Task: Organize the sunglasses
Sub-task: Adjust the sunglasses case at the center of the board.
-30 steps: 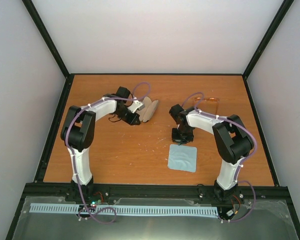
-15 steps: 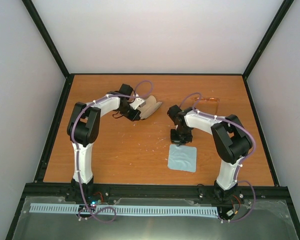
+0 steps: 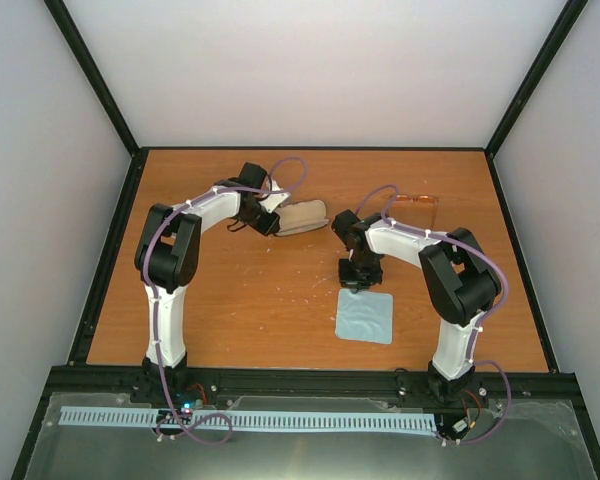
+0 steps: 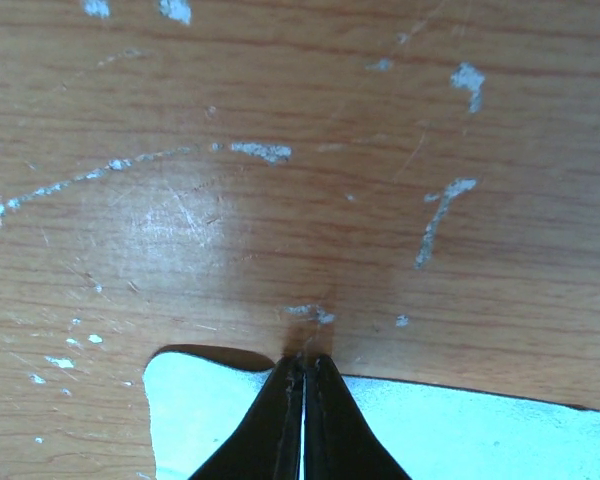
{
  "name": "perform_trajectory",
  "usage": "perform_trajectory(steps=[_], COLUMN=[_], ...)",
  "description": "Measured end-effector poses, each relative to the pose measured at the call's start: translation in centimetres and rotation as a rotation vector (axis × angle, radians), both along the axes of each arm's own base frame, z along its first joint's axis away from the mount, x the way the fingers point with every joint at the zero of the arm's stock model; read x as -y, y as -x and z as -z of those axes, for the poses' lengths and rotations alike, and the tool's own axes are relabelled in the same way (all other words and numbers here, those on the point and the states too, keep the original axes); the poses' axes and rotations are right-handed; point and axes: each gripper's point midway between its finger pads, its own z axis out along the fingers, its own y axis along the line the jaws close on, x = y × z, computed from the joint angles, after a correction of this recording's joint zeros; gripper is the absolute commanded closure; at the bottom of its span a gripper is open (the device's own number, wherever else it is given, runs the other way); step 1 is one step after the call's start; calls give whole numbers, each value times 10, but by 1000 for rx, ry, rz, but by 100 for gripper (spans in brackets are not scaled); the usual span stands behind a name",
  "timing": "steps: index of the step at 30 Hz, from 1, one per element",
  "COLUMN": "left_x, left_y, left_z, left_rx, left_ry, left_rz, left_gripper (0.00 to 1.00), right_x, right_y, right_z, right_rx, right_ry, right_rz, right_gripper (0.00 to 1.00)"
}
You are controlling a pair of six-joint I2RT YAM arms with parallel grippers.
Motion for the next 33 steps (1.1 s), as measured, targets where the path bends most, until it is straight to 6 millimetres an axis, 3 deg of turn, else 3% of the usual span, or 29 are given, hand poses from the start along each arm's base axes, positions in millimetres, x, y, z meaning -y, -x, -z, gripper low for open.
perform_trajectory(steps=[7,17,22,33], left_x=[-4,-7,-7,-4], left_y=[-8,-15,-17,-21], left_z=[-1,-8,-17,-39], left_rx=[38,87,112,162], left_ry=[-28,-33,-27,-1], left_rz=[-10,-20,-21,-17], left_gripper=[76,53,51,33], right_x=[1,-2,-3,1], right_y=[0,-7,-13,-10], right_z=[-1,-10,-16,-33], right_rx=[0,20,39,71], right_ry=[7,30,33,25], right_rz=[-1,-14,-15,-11], right_gripper=[97,97,97,97])
